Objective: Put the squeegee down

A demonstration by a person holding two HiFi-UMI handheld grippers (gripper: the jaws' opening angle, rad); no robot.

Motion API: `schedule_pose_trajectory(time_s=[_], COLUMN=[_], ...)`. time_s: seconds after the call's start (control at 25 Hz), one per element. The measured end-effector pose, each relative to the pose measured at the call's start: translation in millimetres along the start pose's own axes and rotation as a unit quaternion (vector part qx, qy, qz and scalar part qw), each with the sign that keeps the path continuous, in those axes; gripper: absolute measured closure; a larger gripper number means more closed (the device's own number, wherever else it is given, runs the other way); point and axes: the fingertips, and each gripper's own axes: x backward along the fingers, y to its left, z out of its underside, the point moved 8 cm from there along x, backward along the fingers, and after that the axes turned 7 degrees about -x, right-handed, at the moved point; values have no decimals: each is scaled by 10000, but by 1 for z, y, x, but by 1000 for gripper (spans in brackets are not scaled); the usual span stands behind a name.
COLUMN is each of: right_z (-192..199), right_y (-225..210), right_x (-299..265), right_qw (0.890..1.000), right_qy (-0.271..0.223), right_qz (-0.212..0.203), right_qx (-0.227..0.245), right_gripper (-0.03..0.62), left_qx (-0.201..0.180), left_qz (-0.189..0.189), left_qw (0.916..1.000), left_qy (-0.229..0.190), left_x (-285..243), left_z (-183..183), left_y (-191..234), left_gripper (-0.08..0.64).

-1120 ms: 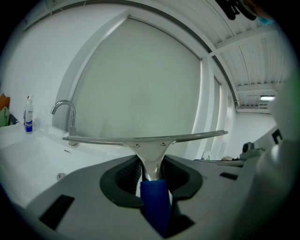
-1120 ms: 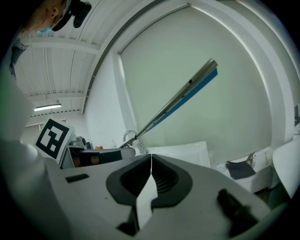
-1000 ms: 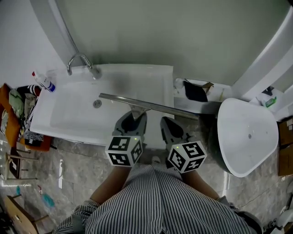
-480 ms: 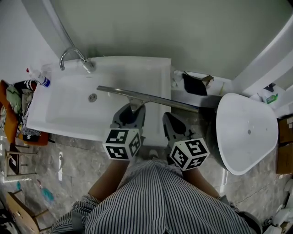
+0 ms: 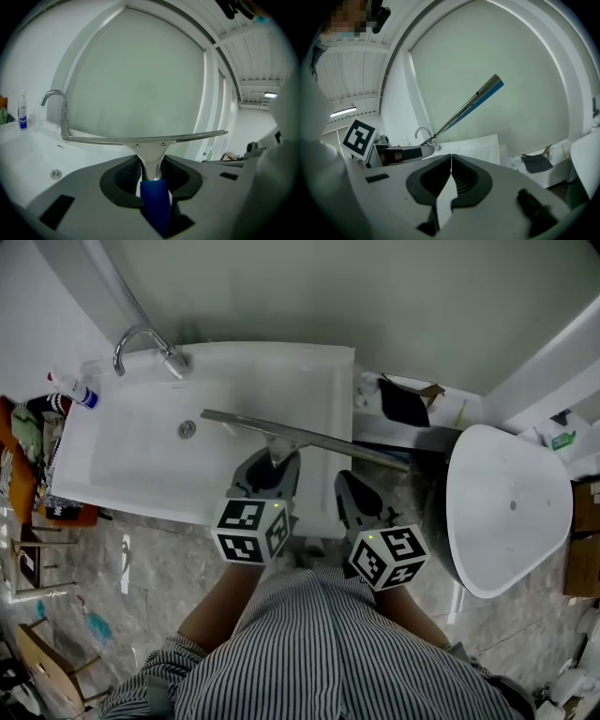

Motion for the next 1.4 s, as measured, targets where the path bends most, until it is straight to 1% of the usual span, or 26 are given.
schedule_pose_trajectory(time_s=[0.52,1.04,1.24,1.4], right_z=[18,31,40,48], right_y=[-29,-68,-77,-82], right_x=[-22,-50,-56,-57], right_qw=[9986,9955,9936,9921], right_qy=[415,699,808,888], right_qz=[136,351,422,436], right_qx=[-313,-529,-666,-776], right_gripper=[576,577,576,577], left_qx=[-66,215,364,356], left_qz=[32,42,139,239], left_qw=[9994,9962,9941,9926], left_qy=[329,844,1009,1140], left_x=[-45,-90,-104,-112], left_z=[11,42,55,65], left_y=[4,16,16,14], left_gripper=[434,433,433,434])
